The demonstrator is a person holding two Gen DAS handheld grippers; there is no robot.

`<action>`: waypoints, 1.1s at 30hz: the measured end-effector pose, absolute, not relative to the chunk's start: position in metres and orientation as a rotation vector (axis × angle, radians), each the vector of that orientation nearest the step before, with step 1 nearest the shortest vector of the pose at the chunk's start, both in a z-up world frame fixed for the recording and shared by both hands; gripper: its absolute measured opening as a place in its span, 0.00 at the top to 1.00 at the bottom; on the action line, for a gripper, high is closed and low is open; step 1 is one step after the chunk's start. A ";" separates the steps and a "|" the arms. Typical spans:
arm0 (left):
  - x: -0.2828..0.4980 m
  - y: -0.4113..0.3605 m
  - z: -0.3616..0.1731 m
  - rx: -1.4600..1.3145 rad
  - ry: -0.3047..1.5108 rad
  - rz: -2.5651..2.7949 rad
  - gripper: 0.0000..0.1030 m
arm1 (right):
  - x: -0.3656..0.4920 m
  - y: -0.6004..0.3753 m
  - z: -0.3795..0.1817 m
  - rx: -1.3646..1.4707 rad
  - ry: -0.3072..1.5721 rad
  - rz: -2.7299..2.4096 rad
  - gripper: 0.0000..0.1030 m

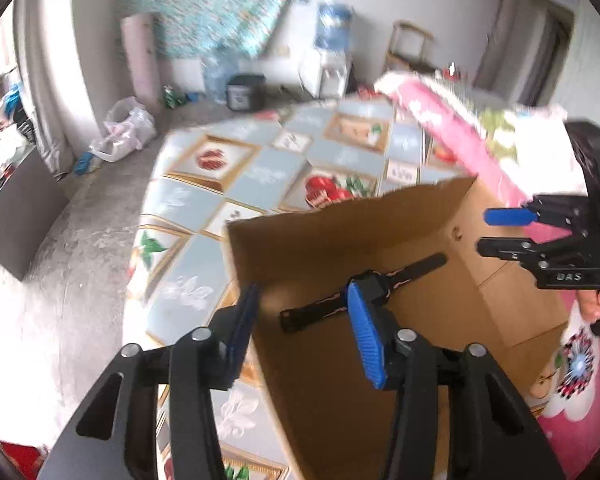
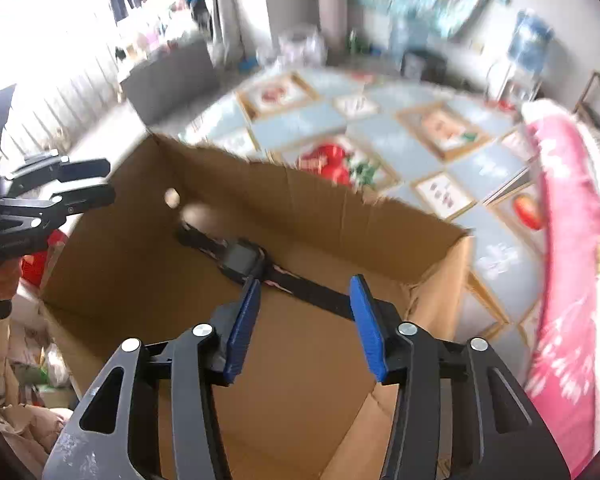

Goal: Organize jewelry
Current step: 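Lower the watch into the cardboard box and open both grippers, then move the left gripper to the bead necklace and close on it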

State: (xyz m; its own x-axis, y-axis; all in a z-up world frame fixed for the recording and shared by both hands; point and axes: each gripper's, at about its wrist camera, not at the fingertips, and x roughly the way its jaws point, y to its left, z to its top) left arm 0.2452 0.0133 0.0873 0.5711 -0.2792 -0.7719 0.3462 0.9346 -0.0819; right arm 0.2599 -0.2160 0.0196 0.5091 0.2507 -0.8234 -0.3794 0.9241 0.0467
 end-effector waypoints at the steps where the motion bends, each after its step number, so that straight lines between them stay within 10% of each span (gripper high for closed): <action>1: 0.238 0.020 0.091 0.069 0.873 -0.357 0.48 | 0.246 -0.219 0.029 -0.126 0.923 0.384 0.50; 17: 0.106 0.109 0.038 -0.137 0.918 -0.179 0.34 | 0.081 -0.238 0.057 0.186 0.609 0.383 0.41; 33: 0.082 0.079 -0.025 -0.082 1.026 -0.183 0.34 | 0.096 -0.167 -0.044 0.277 0.935 0.455 0.50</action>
